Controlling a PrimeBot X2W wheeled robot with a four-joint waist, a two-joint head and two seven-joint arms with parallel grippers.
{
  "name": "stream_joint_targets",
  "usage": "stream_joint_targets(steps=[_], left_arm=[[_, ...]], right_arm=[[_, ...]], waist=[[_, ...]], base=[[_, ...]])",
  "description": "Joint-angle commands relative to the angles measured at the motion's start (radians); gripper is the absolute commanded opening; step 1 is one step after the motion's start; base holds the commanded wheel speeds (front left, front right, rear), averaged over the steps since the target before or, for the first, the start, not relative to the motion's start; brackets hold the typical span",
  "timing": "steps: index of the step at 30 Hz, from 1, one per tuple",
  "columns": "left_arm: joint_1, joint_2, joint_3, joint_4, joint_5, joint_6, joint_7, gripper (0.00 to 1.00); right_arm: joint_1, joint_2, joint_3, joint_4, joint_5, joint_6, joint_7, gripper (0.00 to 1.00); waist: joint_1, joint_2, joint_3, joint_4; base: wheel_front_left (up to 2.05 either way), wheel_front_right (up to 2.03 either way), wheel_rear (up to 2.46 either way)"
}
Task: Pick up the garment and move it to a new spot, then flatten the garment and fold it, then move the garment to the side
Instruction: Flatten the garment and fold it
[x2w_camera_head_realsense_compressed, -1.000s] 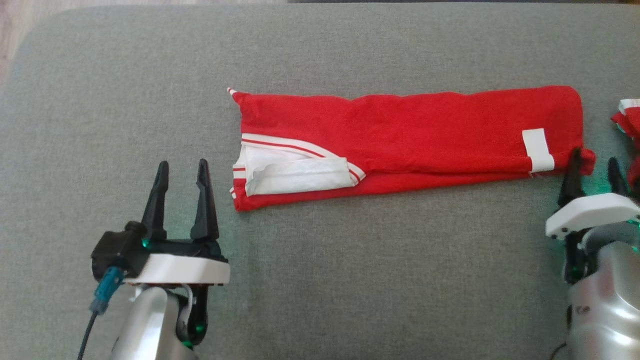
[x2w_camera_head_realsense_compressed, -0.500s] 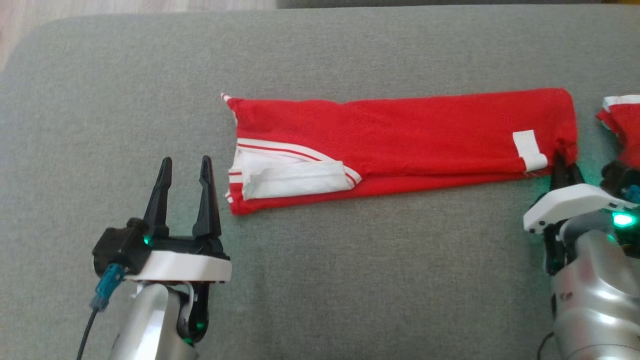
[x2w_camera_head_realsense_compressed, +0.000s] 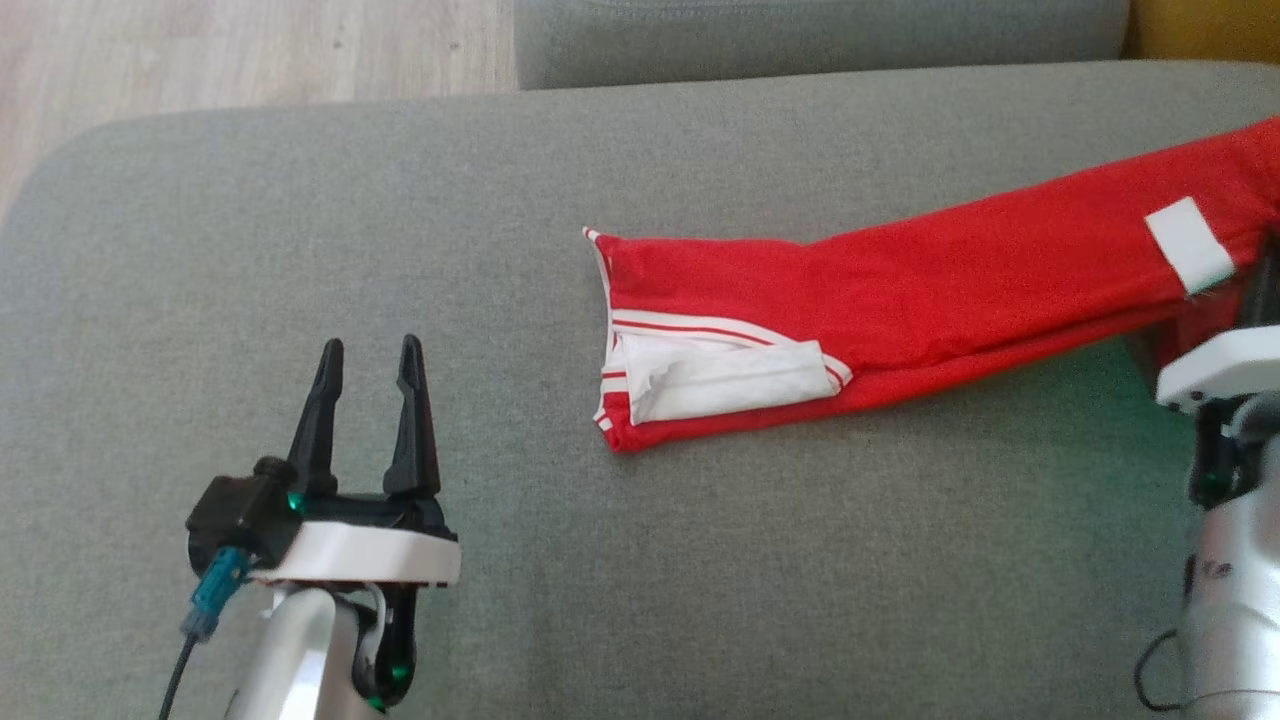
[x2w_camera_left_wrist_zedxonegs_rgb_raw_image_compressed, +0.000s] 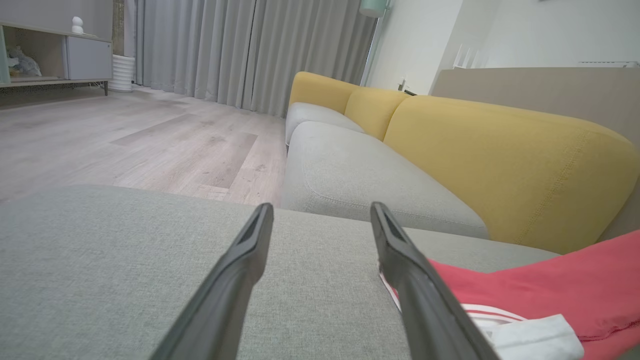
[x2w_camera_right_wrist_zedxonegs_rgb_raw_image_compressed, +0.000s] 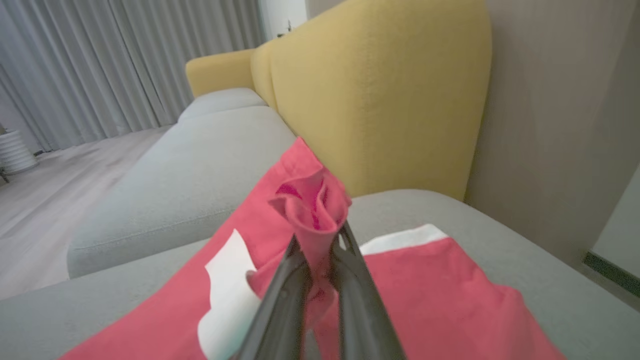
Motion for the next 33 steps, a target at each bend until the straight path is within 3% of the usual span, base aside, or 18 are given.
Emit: stream_joint_targets(steps=[1,7,12,14,15,27,33], left_arm=[[-0.015,0.007,0.027,-0.027,-0.003,0.000,-0.005,1.00],[-0.005,0.007,0.025,-0.026,-0.001,0.003,-0.005,1.00],[-0.005,0.007,0.016,-0.021,-0.003,0.001,-0.005,1.00],[-0.006,0.007,0.012,-0.020,-0.004,0.000,-0.005,1.00],[-0.005,0.007,0.002,-0.014,-0.006,-0.001,-0.005,1.00],[-0.027,0.007,-0.044,0.002,-0.016,0.000,-0.005,1.00],[-0.033,0.007,-0.050,0.003,-0.022,0.001,-0.005,1.00]], right_arm=[[-0.015,0.012,0.056,-0.058,0.023,-0.001,0.008,0.00],[0.000,0.040,0.253,-0.147,0.126,-0.001,0.057,0.00],[-0.005,0.042,0.509,-0.176,0.323,-0.001,0.085,0.00],[-0.007,0.042,0.553,-0.176,0.352,-0.001,0.088,0.00],[-0.010,0.042,0.632,-0.168,0.388,-0.001,0.086,0.00],[-0.010,0.043,0.917,-0.041,0.527,-0.001,0.043,0.00],[-0.014,0.043,1.004,0.059,0.552,-0.001,0.041,0.00]], waist=[[0.0001,-0.0001,-0.016,0.008],[0.0001,-0.0001,-0.045,0.035],[0.0001,-0.0001,-0.056,0.075],[0.0001,-0.0001,-0.057,0.084],[0.0001,-0.0001,-0.058,0.101],[0.0001,-0.0001,-0.036,0.190],[0.0001,-0.0001,-0.022,0.212]], base=[[0.00,0.00,0.00],[0.00,0.00,0.00],[0.00,0.00,0.00],[0.00,0.00,0.00],[0.00,0.00,0.00],[0.00,0.00,0.00],[0.00,0.00,0.00]])
